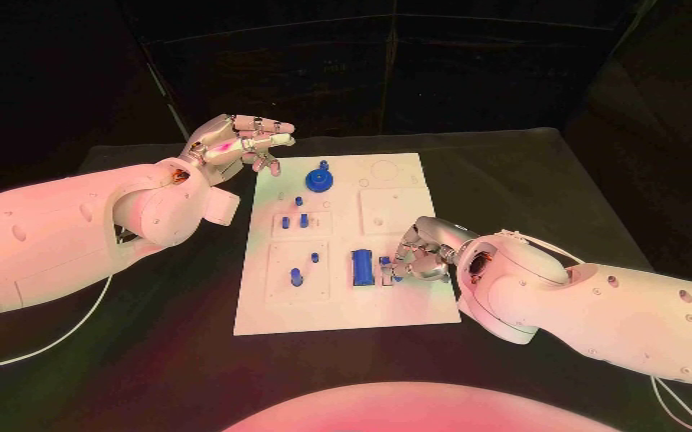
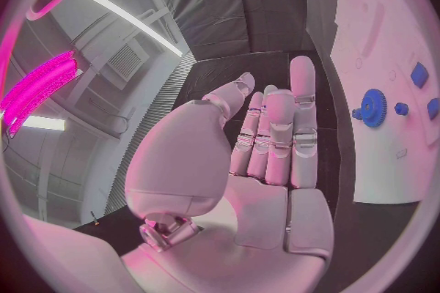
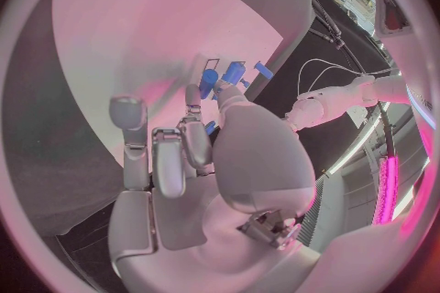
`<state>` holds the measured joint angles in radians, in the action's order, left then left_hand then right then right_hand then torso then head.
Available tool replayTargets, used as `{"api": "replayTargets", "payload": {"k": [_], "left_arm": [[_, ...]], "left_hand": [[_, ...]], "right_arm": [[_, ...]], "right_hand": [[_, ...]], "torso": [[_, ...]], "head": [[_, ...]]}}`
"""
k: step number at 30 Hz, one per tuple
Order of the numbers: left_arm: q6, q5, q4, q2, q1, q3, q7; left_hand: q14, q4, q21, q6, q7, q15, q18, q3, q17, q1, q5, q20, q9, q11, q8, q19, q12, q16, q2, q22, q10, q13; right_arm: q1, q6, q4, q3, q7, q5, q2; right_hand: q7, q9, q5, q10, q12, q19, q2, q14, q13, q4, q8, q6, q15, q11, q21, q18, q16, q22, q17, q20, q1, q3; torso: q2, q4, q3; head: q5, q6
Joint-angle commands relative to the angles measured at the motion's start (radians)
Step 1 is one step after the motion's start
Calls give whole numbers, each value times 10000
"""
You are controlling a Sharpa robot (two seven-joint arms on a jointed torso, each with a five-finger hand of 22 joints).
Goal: Assemble the parts on the task board
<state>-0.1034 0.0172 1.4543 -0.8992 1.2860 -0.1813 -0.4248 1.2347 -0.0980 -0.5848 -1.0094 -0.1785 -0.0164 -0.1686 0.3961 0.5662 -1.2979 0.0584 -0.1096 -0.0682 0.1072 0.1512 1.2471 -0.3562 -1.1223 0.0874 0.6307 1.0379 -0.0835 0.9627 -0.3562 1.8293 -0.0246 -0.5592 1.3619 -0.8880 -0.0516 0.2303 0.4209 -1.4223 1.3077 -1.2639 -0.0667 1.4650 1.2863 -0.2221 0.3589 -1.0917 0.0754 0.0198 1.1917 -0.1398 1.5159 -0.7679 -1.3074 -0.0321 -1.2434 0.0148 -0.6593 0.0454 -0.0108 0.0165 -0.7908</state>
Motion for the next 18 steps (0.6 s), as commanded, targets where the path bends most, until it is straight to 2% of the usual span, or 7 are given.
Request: {"api": "replayTargets", "payload": {"k": [1,5,9,18], "left_arm": [[145,11,6,10,16,7,-14],[145,11,13,0,16,7,0],[142,11,19,-5,16,7,5],[140,11,20,-5,16,7,11]], "left_hand": [[-21,6,35,63,-5,-14,-127,-72,-16,82,45,-36,-3,-18,43,52,-38,-4,-10,-13,-80,-10],[-21,6,35,63,-5,-14,-127,-72,-16,82,45,-36,-3,-18,43,52,-38,-4,-10,-13,-80,-10],[-21,6,35,63,-5,-14,-127,-72,-16,82,45,-36,-3,-18,43,52,-38,-4,-10,-13,-80,-10],[-33,13,47,77,-5,-15,-130,-97,-49,88,46,-39,-3,-17,49,55,-57,4,-7,-24,-102,-13]], "right_arm": [[11,149,20,2,0,-69,-8],[11,41,2,2,7,-71,0],[11,-24,-16,2,8,-64,34],[11,-38,-67,2,38,-57,106]], "right_hand": [[5,47,88,-25,-51,-24,31,839,-87,-95,56,-106,86,28,46,54,23,-23,-1540,36,126,-16],[26,144,351,-39,-80,-32,-2,839,-119,-233,98,-104,112,53,59,59,22,-44,-1541,65,252,-192],[17,193,299,-39,-91,-13,-25,836,-126,-322,103,-72,111,47,39,54,17,-6,-1532,71,335,-325],[-7,367,-347,-29,-111,37,-16,827,-129,-568,123,18,91,22,-10,44,-6,62,-1495,57,447,-735]], "torso": [[-7,-9,-7],[-10,-5,-2],[-6,-9,-4],[1,-2,-3]], "head": [[33,11],[5,17],[3,6],[5,7]]}}
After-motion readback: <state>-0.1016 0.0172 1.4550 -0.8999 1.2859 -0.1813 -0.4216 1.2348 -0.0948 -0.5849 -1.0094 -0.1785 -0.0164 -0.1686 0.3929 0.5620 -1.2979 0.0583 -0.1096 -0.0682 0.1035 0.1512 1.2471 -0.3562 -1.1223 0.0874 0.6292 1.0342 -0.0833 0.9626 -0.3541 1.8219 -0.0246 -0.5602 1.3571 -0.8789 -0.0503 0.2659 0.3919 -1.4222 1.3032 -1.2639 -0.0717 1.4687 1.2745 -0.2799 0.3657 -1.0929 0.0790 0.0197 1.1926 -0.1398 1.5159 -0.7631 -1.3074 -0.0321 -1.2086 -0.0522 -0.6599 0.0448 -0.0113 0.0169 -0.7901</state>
